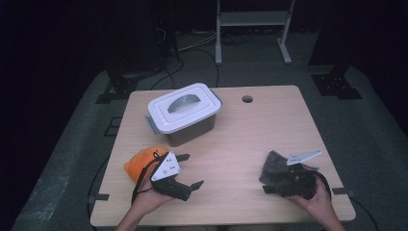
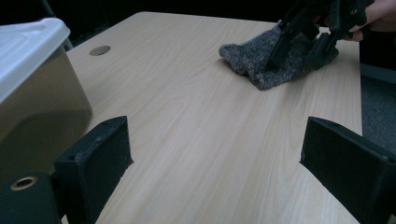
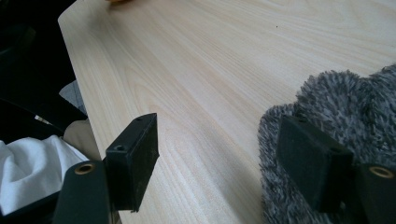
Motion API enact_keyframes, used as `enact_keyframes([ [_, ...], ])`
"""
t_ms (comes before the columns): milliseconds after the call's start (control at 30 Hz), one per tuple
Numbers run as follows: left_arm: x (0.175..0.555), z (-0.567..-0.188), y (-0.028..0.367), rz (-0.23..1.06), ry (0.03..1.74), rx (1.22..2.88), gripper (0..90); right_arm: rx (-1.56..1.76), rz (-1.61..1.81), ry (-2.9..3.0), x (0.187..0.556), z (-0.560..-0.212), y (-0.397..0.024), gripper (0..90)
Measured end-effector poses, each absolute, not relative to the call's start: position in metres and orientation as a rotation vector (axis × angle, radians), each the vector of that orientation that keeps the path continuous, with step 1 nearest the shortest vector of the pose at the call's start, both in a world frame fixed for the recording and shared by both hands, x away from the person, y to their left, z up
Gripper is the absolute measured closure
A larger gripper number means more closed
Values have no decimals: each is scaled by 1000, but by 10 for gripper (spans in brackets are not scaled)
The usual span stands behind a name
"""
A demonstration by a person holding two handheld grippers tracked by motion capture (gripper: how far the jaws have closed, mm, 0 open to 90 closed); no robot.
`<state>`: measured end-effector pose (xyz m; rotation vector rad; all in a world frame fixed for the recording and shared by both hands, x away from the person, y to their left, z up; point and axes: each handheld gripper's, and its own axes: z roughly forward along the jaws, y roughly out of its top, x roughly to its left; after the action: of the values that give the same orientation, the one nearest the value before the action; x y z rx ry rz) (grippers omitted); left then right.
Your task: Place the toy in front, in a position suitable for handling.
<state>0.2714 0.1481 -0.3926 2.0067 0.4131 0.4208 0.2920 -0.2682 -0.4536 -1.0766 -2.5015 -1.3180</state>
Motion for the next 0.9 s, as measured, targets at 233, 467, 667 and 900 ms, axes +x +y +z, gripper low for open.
enact_keyframes([
  [233, 274, -381, 164, 442, 422, 1989, 79, -1074, -1317, -2497, 292, -454, -268, 287],
  [467, 275, -374, 177, 478, 433, 1990, 79, -1072, -1310, -2505, 292, -454, -268, 287],
  [667, 276, -368, 189, 518, 451, 1980, 79, -1071, -1306, -2508, 292, -454, -267, 287],
  [900, 277, -363, 204, 549, 471, 1974, 79, -1070, -1304, -2510, 292, -454, -267, 287],
])
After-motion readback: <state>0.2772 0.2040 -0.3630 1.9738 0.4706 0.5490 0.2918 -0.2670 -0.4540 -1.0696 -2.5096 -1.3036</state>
